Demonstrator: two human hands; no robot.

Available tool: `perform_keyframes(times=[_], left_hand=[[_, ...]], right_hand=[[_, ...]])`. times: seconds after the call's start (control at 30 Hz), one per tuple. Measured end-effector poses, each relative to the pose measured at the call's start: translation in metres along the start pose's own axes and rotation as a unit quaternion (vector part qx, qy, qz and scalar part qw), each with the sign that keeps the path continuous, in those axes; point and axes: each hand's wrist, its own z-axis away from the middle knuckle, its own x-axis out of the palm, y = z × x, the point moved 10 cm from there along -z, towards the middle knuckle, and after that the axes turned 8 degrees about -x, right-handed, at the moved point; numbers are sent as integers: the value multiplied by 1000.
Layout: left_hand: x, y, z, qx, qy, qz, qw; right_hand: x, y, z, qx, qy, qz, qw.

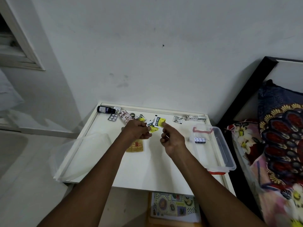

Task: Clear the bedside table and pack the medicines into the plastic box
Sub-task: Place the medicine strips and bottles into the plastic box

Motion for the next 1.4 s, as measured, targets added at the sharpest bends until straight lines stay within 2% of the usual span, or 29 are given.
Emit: perform_keyframes(times=[0.2, 0.37, 0.5, 0.7, 1.0, 1.1, 1.27, 1.4], left_hand=[[4, 1, 2, -2, -38, 104, 994], [6, 1, 3, -2, -51, 111, 992], [2, 3, 3, 2, -29, 72, 997], [-4, 7, 3, 16, 6, -24, 1000], [-5, 7, 0, 22, 35, -59, 997], [-4, 8, 0, 27, 55, -99, 993], [-1, 19, 7, 81, 85, -190, 975], [3, 24, 11, 95, 80, -204, 971]], right_hand=[[-1, 12, 12, 8, 40, 45, 998], [-1, 19, 15, 3, 53, 62, 997], [4, 20, 15, -4, 22, 81, 996], [11, -21, 8, -146, -31, 167, 975], [13, -11, 8, -126, -59, 133, 981], [19, -9, 8, -139, -72, 157, 975], [27, -13, 8, -157, -95, 170, 968], [21, -17, 4, -155, -74, 152, 973]])
